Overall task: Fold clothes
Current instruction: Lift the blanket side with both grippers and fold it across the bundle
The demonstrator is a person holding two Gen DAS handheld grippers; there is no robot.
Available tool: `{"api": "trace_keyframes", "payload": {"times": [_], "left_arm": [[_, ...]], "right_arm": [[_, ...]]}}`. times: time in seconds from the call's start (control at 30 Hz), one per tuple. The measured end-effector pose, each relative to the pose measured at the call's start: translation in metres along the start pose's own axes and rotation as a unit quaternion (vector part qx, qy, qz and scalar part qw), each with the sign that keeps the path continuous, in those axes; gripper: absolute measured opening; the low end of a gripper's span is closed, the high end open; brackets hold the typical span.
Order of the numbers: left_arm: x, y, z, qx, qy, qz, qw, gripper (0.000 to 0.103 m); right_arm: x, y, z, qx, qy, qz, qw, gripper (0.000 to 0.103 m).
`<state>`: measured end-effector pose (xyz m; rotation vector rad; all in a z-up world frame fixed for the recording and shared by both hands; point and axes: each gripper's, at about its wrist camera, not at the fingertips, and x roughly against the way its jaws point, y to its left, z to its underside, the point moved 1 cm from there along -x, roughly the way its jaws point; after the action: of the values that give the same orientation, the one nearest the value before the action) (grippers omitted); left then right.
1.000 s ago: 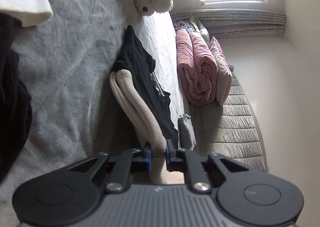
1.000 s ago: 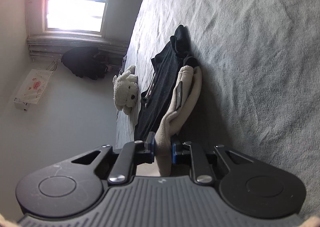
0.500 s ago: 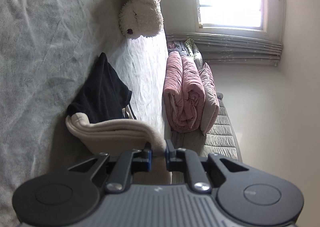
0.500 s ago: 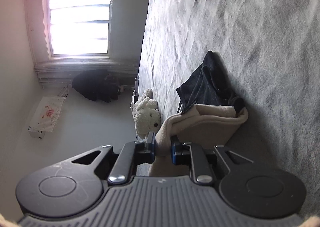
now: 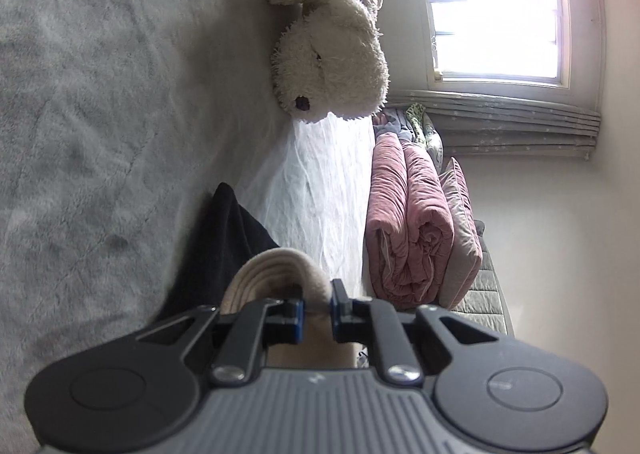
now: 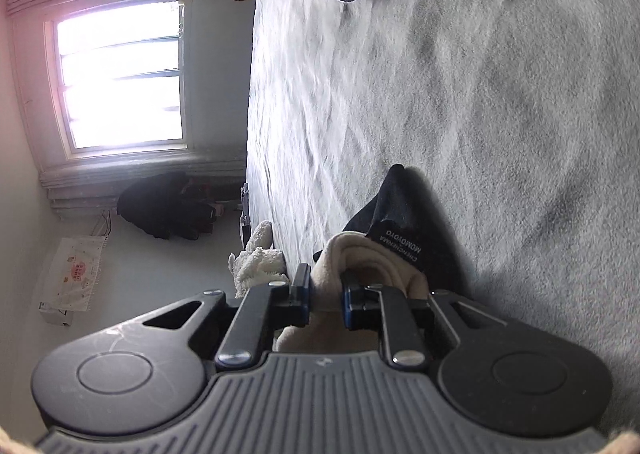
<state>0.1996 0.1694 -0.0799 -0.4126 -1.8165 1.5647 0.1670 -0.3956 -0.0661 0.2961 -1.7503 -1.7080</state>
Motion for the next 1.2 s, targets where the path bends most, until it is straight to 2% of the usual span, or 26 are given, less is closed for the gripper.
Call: {"api": "trace_keyframes", "payload": {"times": [0.1, 0.23, 0.3, 0.37, 0.4, 0.47, 0.6, 0.73, 0.83, 0.93, 1.1, 1.13, 1.17, 1.2], "left_arm": [[-0.010, 0.012, -0.005, 0.007, 0.000, -0.009, 0.9999, 0.013], [-0.009, 0.022, -0.007, 0.004, 0.006, 0.020, 0.9998, 0.015], [-0.004, 0.020, -0.010, -0.001, -0.007, 0.038, 0.9993, 0.022], [0.004, 0.016, -0.014, -0.011, -0.027, 0.051, 0.9983, 0.043], [0.008, 0.013, -0.017, -0.017, -0.036, 0.057, 0.9976, 0.045], [0.015, 0.005, -0.021, -0.043, -0.051, 0.042, 0.9969, 0.047], [0.017, -0.014, -0.026, -0.122, -0.068, -0.007, 0.9901, 0.049], [0.011, -0.029, -0.023, -0.190, -0.071, -0.047, 0.9780, 0.049], [0.001, -0.036, -0.018, -0.237, -0.064, -0.079, 0.9662, 0.049], [-0.011, -0.042, -0.010, -0.290, -0.058, -0.111, 0.9489, 0.049], [-0.023, -0.045, 0.003, -0.359, -0.058, -0.147, 0.9199, 0.048], [-0.024, -0.046, 0.006, -0.369, -0.060, -0.152, 0.9148, 0.041], [-0.027, -0.048, 0.009, -0.383, -0.062, -0.160, 0.9077, 0.028], [-0.030, -0.049, 0.012, -0.397, -0.064, -0.169, 0.8998, 0.023]], "right_arm": [[-0.007, -0.013, -0.007, -0.016, 0.006, -0.005, 1.000, 0.020], [-0.005, -0.024, -0.011, -0.032, 0.016, -0.032, 0.999, 0.020], [-0.002, -0.023, -0.012, -0.030, 0.023, -0.042, 0.998, 0.024], [0.004, -0.018, -0.012, -0.017, 0.016, -0.052, 0.998, 0.033], [0.007, -0.015, -0.012, -0.010, 0.011, -0.057, 0.998, 0.036], [0.013, -0.010, -0.012, 0.003, 0.002, -0.066, 0.998, 0.046], [0.020, -0.001, -0.015, 0.038, -0.021, -0.055, 0.998, 0.048], [0.016, 0.006, -0.010, 0.085, -0.037, -0.025, 0.995, 0.048], [0.005, 0.016, -0.004, 0.141, -0.057, 0.007, 0.988, 0.048], [-0.002, 0.026, 0.006, 0.214, -0.077, 0.055, 0.972, 0.048], [-0.020, 0.036, 0.024, 0.332, -0.078, 0.136, 0.930, 0.048], [-0.025, 0.037, 0.028, 0.354, -0.077, 0.149, 0.920, 0.048], [-0.030, 0.037, 0.032, 0.376, -0.076, 0.162, 0.909, 0.047], [-0.036, 0.038, 0.038, 0.404, -0.077, 0.177, 0.894, 0.042]]}}
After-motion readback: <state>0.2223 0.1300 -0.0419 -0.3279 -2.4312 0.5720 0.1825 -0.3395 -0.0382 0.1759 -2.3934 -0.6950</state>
